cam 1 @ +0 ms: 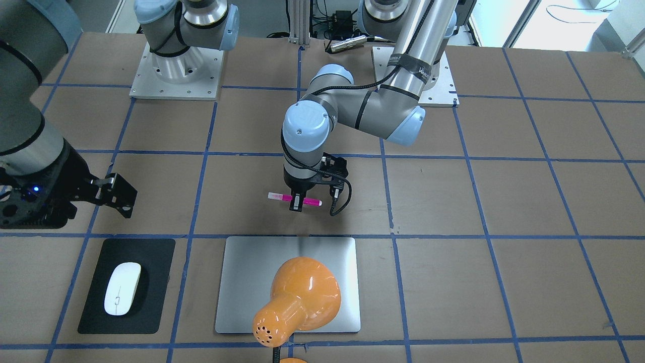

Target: Place pen and mouse around notebook

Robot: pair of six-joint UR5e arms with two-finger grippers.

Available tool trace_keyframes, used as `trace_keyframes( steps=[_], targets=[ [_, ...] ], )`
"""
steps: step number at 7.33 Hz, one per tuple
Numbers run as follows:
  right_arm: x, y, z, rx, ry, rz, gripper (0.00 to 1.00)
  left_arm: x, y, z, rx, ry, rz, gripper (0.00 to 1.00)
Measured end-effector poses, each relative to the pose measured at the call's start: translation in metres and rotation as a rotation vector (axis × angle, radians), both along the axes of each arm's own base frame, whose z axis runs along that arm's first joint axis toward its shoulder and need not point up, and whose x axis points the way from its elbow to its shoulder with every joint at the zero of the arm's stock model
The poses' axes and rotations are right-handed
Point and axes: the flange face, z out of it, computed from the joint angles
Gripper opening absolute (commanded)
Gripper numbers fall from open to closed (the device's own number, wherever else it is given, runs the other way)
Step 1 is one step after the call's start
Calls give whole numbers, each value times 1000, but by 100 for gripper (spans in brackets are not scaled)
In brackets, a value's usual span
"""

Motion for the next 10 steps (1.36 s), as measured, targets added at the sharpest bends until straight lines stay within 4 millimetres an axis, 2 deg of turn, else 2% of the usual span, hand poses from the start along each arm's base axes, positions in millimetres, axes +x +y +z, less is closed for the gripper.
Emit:
trace_keyframes(
  steps=[1,3,4,6,7,9,10],
  targets=[
    [4,22,29,29,-1,2,100,-1,5,-5,10,-8,-7,0],
    [8,57,65,61,3,4,100,0,9,-9,18,-14,-9,41],
    [9,68,75,54,8,4,100,2,8,-11,22,-16,-7,94],
    [11,75,81,47,5,5,100,20,-4,-8,19,-19,22,96],
    [10,76,82,47,8,5,100,32,-12,0,9,-13,25,96],
    [10,77,81,48,9,6,100,60,-28,30,-2,-4,-40,98],
    [10,77,81,48,8,6,100,88,-38,54,7,4,-130,100]
  ],
)
